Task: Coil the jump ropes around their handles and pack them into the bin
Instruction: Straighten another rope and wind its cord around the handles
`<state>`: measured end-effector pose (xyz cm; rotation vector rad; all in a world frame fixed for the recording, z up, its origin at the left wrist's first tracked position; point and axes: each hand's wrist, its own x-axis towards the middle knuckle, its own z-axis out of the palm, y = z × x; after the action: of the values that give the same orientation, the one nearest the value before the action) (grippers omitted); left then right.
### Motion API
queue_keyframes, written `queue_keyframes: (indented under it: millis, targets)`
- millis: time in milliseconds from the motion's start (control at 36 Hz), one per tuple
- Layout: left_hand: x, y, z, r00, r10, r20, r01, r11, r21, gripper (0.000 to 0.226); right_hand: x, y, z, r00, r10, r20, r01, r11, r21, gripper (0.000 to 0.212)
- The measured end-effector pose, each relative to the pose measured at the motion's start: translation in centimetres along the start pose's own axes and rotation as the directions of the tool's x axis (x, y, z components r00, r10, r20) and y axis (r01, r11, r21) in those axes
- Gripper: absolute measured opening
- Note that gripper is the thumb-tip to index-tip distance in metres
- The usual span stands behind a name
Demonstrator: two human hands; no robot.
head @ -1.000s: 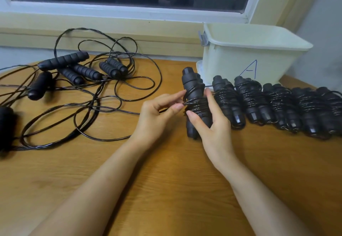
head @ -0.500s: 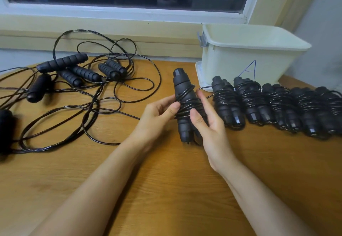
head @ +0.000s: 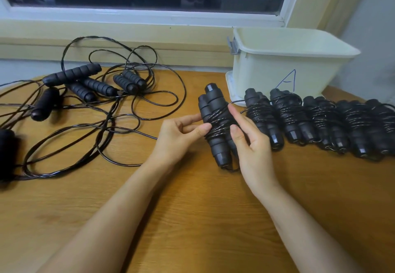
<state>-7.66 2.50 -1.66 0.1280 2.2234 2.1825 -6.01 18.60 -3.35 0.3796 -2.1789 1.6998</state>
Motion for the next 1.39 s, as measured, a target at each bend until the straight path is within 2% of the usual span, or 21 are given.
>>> queue_keyframes:
  millis: [111, 250, 361, 444, 528, 611, 750, 889, 944, 1056, 1306, 1389]
  targets:
    - [-0.1, 0.0, 0.2, 1.000, -0.018, -0.009, 0.018, 0.999, -0.042, 0.041, 0.1, 0.2, 0.1, 0.999, -0.028, -0.020, 0.027, 0.998, -0.056, 0.041]
    - [-0.4, 0.4, 0.5, 0.996, -0.037, -0.075, 0.032, 0.997, -0.069, 0.056, 0.1, 0.4, 0.1, 0.989, -0.114, -0.092, 0.092, 0.973, -0.210, 0.040]
    - [-0.4, 0.3, 0.6, 0.990, -0.028, -0.135, 0.021, 0.998, -0.052, 0.047, 0.2, 0.6, -0.2, 0.984, -0.141, -0.109, 0.100, 0.943, -0.318, 0.040]
    - [-0.2, 0.1, 0.7, 0.987, -0.009, -0.163, 0.007, 1.000, -0.013, 0.048, 0.0, 0.5, 0.2, 0.987, -0.141, -0.077, 0.101, 0.920, -0.380, 0.043]
    - [-0.2, -0.1, 0.7, 0.987, 0.016, -0.163, -0.008, 0.999, 0.048, 0.057, -0.4, 0.2, 0.5, 0.993, -0.117, 0.009, 0.107, 0.870, -0.481, 0.053]
    - [-0.3, -0.3, 0.6, 0.990, 0.027, -0.139, -0.014, 0.996, 0.093, 0.053, -0.6, 0.1, 0.8, 0.995, -0.073, 0.074, 0.103, 0.820, -0.563, 0.070]
    - [-0.2, -0.6, 0.8, 0.994, 0.026, -0.102, -0.021, 0.998, 0.051, 0.057, -0.7, 0.3, 1.0, 0.991, -0.130, 0.031, 0.116, 0.717, -0.688, 0.091]
    - [-0.3, -0.9, 1.1, 0.997, 0.026, -0.072, -0.022, 0.998, 0.065, 0.046, -0.6, 0.3, 0.8, 0.994, -0.103, 0.025, 0.082, 0.601, -0.795, 0.110]
    - [-0.3, -1.1, 1.2, 0.997, 0.030, -0.065, -0.026, 0.998, 0.053, 0.055, -0.6, 0.3, 0.7, 0.995, -0.096, 0.011, 0.065, 0.582, -0.811, 0.113]
    - [-0.3, -1.3, 1.1, 0.997, 0.075, -0.027, -0.072, 0.994, 0.081, 0.069, -0.6, 0.4, 0.9, 0.995, -0.093, -0.032, 0.029, 0.585, -0.811, 0.115]
    - [-0.2, -1.1, 0.8, 0.983, 0.183, 0.001, -0.182, 0.974, 0.135, 0.057, -0.1, 0.3, 0.1, 0.991, -0.127, -0.051, 0.052, 0.695, -0.717, 0.101]
    - [0.0, -1.1, 0.7, 0.977, 0.214, -0.023, -0.209, 0.969, 0.129, 0.052, 0.0, 0.3, 0.2, 0.993, -0.107, -0.057, 0.047, 0.773, -0.633, 0.098]
